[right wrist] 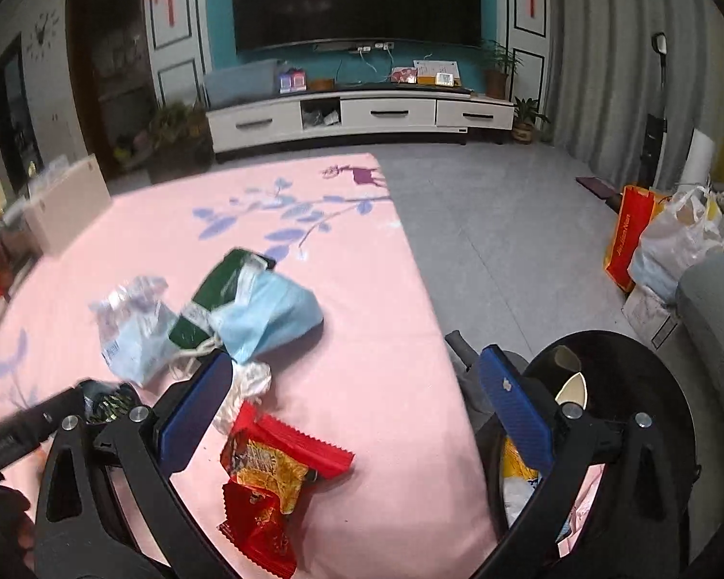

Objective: Collect trash
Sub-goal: 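Grasp the dark plastic wrapper on the table with the left tool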

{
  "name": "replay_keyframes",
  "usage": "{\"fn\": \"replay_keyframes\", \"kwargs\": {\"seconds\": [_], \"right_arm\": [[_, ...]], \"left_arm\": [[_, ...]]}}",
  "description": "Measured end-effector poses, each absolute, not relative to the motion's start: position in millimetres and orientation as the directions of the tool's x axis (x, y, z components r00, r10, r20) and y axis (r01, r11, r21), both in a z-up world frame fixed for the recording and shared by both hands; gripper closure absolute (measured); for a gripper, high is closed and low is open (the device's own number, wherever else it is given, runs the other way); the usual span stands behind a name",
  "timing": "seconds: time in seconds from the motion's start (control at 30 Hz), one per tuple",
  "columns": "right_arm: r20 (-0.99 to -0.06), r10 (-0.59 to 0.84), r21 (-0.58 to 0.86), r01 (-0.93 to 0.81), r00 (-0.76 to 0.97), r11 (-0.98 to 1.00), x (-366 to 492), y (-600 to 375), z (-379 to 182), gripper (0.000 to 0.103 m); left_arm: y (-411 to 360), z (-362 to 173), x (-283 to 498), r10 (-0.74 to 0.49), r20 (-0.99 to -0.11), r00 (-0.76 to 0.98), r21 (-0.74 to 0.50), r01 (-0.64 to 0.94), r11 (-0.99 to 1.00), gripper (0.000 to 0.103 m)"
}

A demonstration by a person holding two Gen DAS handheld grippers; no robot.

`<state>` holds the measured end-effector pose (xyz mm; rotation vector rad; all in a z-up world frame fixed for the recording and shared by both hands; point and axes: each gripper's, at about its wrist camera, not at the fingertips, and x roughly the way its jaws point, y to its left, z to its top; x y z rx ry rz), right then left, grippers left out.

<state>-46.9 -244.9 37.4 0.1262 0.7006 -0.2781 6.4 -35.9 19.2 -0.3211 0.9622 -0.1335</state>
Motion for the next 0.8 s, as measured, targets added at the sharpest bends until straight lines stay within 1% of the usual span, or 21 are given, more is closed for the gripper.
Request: {"fn": "replay_keyframes", "kwargs": {"seconds": [0.17, 0.37, 0.43, 0.5, 0.53, 0.6, 0.63, 0.7, 0.77, 0.8], "right_arm": [[-0.689, -0.182, 0.037, 0.285, 0.702, 0.958, -40.9, -242.5, 25.1, 0.003], [-0.689, -0.19, 0.02, 0.281, 0.699, 0.959, -40.0, -239.1, 23.8, 0.003], [-0.692, -0.188, 0.025, 0.283, 0.697, 0.959, -39.9, -239.8, 22.5, 0.003], [-0.697, -0.185, 0.031, 0.287, 0.693, 0.958, -39.4, -240.8, 21.2, 0.003], [-0.699, -0.184, 0.032, 0.288, 0.691, 0.957, -39.1, -241.2, 20.7, 0.003], [-0.701, -0.184, 0.034, 0.29, 0.689, 0.957, -38.6, -241.6, 19.5, 0.003], [-0.701, -0.184, 0.034, 0.289, 0.689, 0.957, -38.1, -241.8, 19.3, 0.003], [-0.702, -0.188, 0.026, 0.289, 0.687, 0.957, -37.7, -240.7, 18.7, 0.003], [-0.704, -0.192, 0.019, 0.288, 0.684, 0.957, -37.1, -239.7, 17.3, 0.003], [-0.705, -0.194, 0.016, 0.288, 0.682, 0.958, -36.6, -239.2, 16.8, 0.003]], "left_arm": [[-32.4, 10.1, 9.4, -0.297, -0.786, 0.541, -0.38, -0.045, 0.924, 0.004], [-39.8, 6.0, 11.5, -0.313, -0.785, 0.535, -0.387, -0.028, 0.922, 0.004], [-39.3, 4.9, 11.5, -0.321, -0.781, 0.536, -0.403, -0.04, 0.914, 0.005], [-38.7, 5.0, 10.5, -0.345, -0.772, 0.535, -0.428, -0.035, 0.903, 0.015], [-38.8, 5.0, 10.2, -0.36, -0.767, 0.531, -0.443, -0.032, 0.896, 0.018], [-38.5, 4.3, 10.1, -0.408, -0.752, 0.518, -0.488, -0.021, 0.873, 0.033], [-38.7, 3.6, 10.7, -0.427, -0.744, 0.514, -0.507, -0.018, 0.862, 0.037], [-38.0, 3.7, 11.3, -0.482, -0.718, 0.503, -0.561, -0.008, 0.828, 0.055], [-38.5, 5.1, 11.5, -0.5, -0.707, 0.5, -0.579, -0.005, 0.815, 0.06], [-38.2, 5.4, 10.9, -0.502, -0.706, 0.499, -0.583, -0.008, 0.812, 0.06]]}}
